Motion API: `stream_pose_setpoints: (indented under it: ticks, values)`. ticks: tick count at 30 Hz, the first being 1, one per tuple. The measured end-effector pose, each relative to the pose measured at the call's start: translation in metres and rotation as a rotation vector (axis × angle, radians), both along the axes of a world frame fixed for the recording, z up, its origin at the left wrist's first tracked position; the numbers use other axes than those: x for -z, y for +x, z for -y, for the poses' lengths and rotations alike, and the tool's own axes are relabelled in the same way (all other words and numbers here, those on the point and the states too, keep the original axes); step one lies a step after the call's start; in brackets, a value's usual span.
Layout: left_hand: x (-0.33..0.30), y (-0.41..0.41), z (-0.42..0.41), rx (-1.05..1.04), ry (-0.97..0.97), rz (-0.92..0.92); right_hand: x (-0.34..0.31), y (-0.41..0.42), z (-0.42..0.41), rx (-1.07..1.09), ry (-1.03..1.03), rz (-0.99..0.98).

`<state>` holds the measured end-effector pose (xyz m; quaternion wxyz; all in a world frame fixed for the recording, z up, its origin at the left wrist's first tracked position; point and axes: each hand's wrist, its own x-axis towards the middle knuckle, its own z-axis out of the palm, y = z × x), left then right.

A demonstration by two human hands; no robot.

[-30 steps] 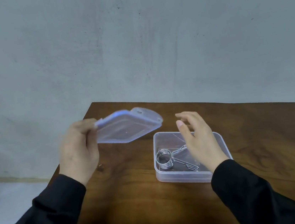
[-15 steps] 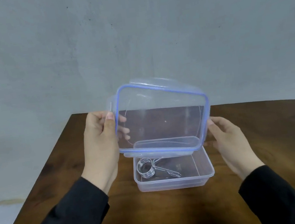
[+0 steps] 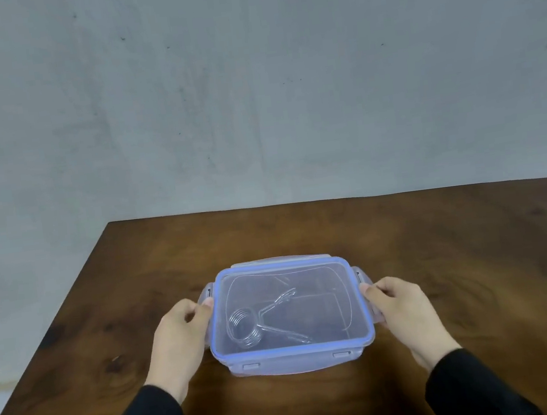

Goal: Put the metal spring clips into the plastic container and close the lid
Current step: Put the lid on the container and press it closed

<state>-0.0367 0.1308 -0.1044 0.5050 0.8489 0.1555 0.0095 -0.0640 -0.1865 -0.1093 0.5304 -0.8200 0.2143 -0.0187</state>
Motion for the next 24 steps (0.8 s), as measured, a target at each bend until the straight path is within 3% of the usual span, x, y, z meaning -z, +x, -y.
stream_pose_setpoints:
  ticks: [11,24]
  values:
    - [0.013,0.005,0.006,-0.024,-0.041,-0.063,0.008,0.006,0.004,-0.001,0.023,-0.074]
    - [0.018,-0.006,0.006,-0.054,-0.33,-0.17,0.014,-0.005,-0.006,0.032,0.292,-0.095]
